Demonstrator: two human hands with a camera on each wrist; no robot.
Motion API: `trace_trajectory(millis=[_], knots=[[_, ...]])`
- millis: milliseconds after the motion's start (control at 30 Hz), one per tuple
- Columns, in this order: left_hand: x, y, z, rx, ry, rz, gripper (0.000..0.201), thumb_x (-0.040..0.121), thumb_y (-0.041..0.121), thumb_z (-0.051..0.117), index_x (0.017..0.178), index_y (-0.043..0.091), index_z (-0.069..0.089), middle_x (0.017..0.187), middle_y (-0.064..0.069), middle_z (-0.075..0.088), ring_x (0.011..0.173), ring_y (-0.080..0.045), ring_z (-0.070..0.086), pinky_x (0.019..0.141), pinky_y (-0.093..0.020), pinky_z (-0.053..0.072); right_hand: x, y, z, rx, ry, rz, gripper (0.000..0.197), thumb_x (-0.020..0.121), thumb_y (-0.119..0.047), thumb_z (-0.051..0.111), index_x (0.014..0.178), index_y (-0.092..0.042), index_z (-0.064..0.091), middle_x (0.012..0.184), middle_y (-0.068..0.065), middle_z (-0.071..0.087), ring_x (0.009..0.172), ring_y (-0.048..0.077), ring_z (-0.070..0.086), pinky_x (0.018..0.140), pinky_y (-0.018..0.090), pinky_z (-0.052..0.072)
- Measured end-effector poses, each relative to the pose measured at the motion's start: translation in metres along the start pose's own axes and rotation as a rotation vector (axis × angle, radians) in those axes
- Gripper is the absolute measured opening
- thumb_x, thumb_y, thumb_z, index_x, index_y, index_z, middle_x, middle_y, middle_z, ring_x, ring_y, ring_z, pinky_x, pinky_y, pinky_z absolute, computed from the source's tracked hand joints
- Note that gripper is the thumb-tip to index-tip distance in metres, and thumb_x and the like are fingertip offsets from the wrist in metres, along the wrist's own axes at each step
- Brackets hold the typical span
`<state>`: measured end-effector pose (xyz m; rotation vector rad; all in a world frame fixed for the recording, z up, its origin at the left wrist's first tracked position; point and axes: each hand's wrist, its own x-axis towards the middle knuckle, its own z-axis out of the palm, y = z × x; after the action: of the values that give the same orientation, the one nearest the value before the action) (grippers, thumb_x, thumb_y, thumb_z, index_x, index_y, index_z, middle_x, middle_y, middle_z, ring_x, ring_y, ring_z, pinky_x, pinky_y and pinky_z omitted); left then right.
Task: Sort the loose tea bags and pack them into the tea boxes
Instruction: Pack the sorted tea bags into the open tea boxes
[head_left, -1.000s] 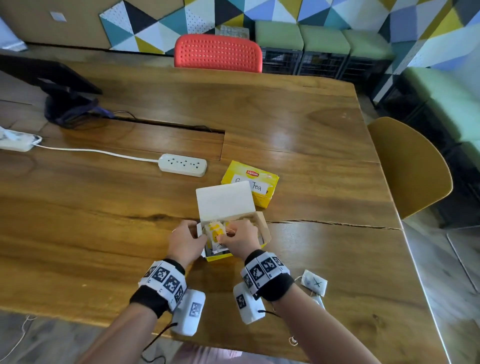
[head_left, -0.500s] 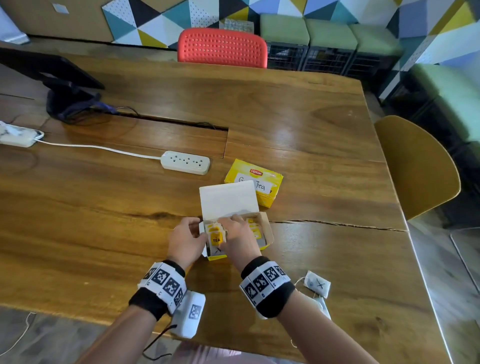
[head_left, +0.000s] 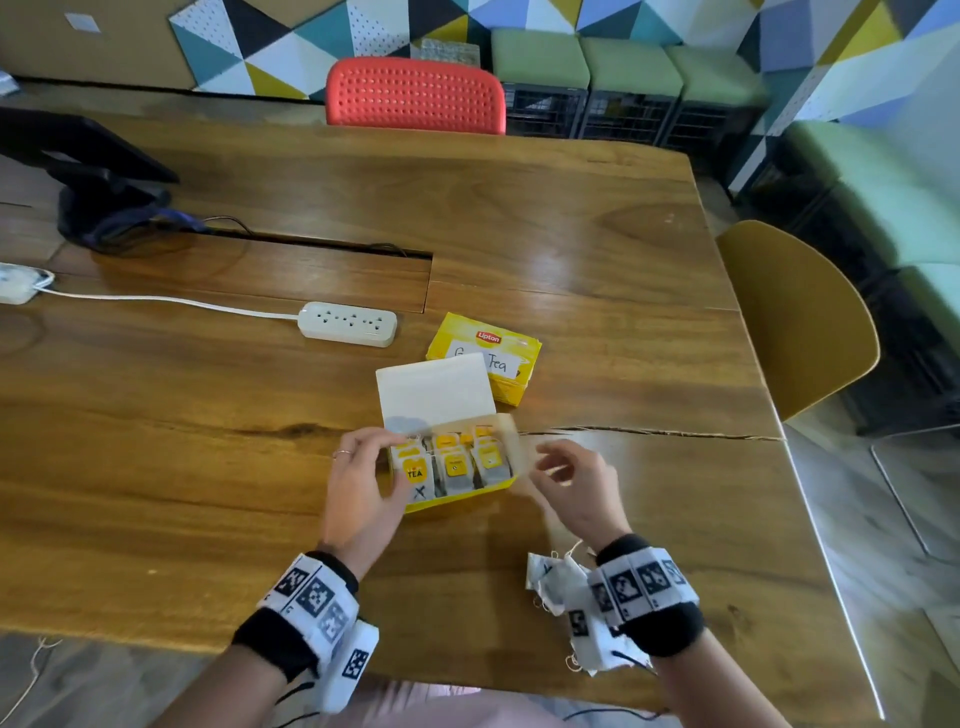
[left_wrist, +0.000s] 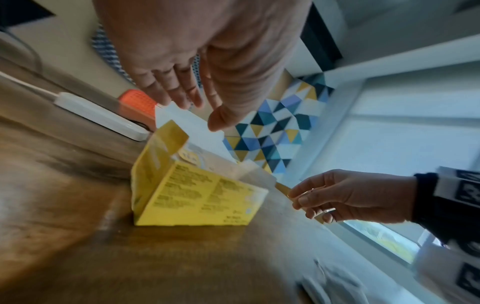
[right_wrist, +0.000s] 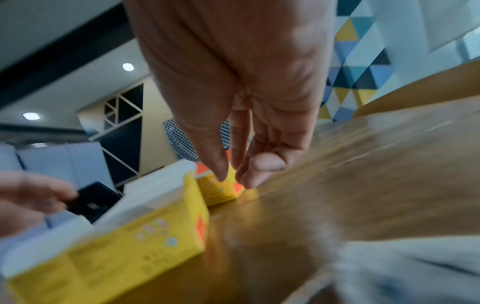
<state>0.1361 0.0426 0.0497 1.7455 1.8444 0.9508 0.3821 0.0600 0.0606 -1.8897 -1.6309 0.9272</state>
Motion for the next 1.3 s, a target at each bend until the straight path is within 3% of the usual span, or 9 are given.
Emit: trace_trajectory(millis=[167,267,367,600,733,933,1033,1133,1300], knots=[[-0.03,0.016,0.017,0.092,-0.055,0.298,0.028,0.076,0.0,0.069,0.099,0.016,0.067,0.11,0.0,0.055,0.107,-0.015,0.054,0.09,-0.026,0.045,-0.032,0.059,-0.029,-0.158,-0.021,0.165,0.016,0.083,-0.011,0.07,0.098,-0.017,0.07,0.086,-0.006,0.067,0.069,0.001,0.059,0.064,0.008,0.045],[-0.046,0.022,0.035,0.097,-0.154,0.396,0.026,0.076,0.001,0.068,0.095,0.018,0.067,0.106,0.004,0.056,0.101,-0.012,0.055,0.088,-0.023,0.046,-0.055,0.073,-0.033,-0.181,-0.119,0.165,0.021,0.079,-0.013,0.072,0.082,-0.033,0.067,0.077,-0.016,0.062,0.068,-0.004,0.058,0.065,0.013,0.047],[-0.059,0.027,0.057,0.089,-0.337,0.463,0.024,0.077,0.003,0.065,0.094,0.02,0.067,0.105,0.007,0.055,0.096,-0.009,0.056,0.082,-0.029,0.052,-0.071,0.08,-0.022,-0.225,-0.186,0.145,0.019,0.071,-0.026,0.077,0.09,-0.029,0.074,0.084,-0.009,0.061,0.076,0.008,0.058,0.067,0.015,0.043],[-0.068,0.042,0.102,0.272,-0.833,0.577,0.056,0.079,0.035,0.07,0.132,0.025,0.053,0.135,0.005,0.047,0.124,-0.015,0.041,0.104,-0.033,0.038,-0.079,0.087,-0.01,-0.32,-0.212,0.048,0.028,0.07,-0.025,0.076,0.096,-0.019,0.069,0.097,-0.002,0.06,0.085,0.013,0.06,0.075,0.027,0.053],[-0.066,0.048,0.114,0.356,-0.811,0.609,0.048,0.085,0.037,0.065,0.13,0.026,0.056,0.133,0.006,0.051,0.122,-0.017,0.044,0.099,-0.034,0.038,-0.082,0.089,-0.009,-0.286,-0.202,0.03,0.026,0.069,-0.013,0.073,0.094,-0.021,0.07,0.091,-0.005,0.068,0.084,0.013,0.062,0.075,0.029,0.053],[-0.054,0.048,0.112,0.046,-0.709,0.366,0.022,0.089,0.032,0.064,0.104,0.018,0.072,0.1,0.003,0.067,0.09,-0.014,0.059,0.079,-0.028,0.046,-0.078,0.083,-0.011,-0.381,-0.241,0.085,0.026,0.074,-0.039,0.075,0.095,-0.028,0.066,0.09,-0.013,0.065,0.092,0.012,0.058,0.085,0.033,0.044],[-0.046,0.048,0.107,-0.086,-0.573,0.242,0.016,0.083,0.027,0.073,0.088,0.011,0.072,0.098,0.005,0.066,0.085,-0.007,0.061,0.073,-0.008,0.045,-0.079,0.079,-0.011,-0.434,-0.223,0.041,0.017,0.081,-0.042,0.07,0.092,-0.03,0.064,0.088,-0.015,0.055,0.096,0.013,0.05,0.083,0.033,0.035],[-0.039,0.054,0.101,-0.238,-0.493,0.105,0.014,0.076,0.014,0.078,0.071,0.014,0.064,0.099,0.005,0.068,0.085,-0.009,0.065,0.071,-0.009,0.05,-0.079,0.081,-0.011,-0.437,-0.186,0.042,0.018,0.087,-0.041,0.064,0.1,-0.029,0.063,0.097,-0.007,0.051,0.103,0.017,0.047,0.079,0.031,0.033],[-0.03,0.064,0.092,-0.395,-0.479,-0.08,0.025,0.076,0.01,0.076,0.066,0.018,0.055,0.087,0.007,0.069,0.067,0.0,0.062,0.06,-0.01,0.047,-0.075,0.075,-0.025,-0.042,-0.052,0.114,0.029,0.083,-0.041,0.071,0.085,-0.017,0.057,0.084,0.0,0.067,0.077,0.017,0.061,0.067,0.028,0.047]])
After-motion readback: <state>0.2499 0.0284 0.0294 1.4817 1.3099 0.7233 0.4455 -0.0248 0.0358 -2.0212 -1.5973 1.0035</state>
